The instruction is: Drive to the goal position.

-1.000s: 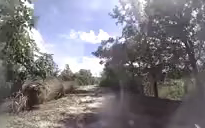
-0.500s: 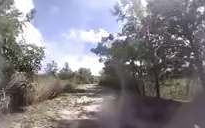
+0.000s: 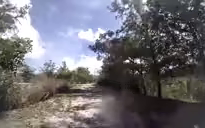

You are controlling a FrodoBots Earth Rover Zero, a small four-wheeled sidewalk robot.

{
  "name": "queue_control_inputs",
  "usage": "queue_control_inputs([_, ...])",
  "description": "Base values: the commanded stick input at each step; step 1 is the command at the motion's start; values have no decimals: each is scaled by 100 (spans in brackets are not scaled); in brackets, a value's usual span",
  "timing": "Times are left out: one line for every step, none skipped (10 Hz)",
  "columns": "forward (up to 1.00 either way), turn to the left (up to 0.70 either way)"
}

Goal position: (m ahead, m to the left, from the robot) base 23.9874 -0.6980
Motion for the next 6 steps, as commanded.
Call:
queue_control_inputs([70,0])
queue_control_inputs([70,0])
queue_control_inputs([70,0])
queue_control_inputs([70,0])
queue_control_inputs([70,0])
queue_control_inputs([70,0])
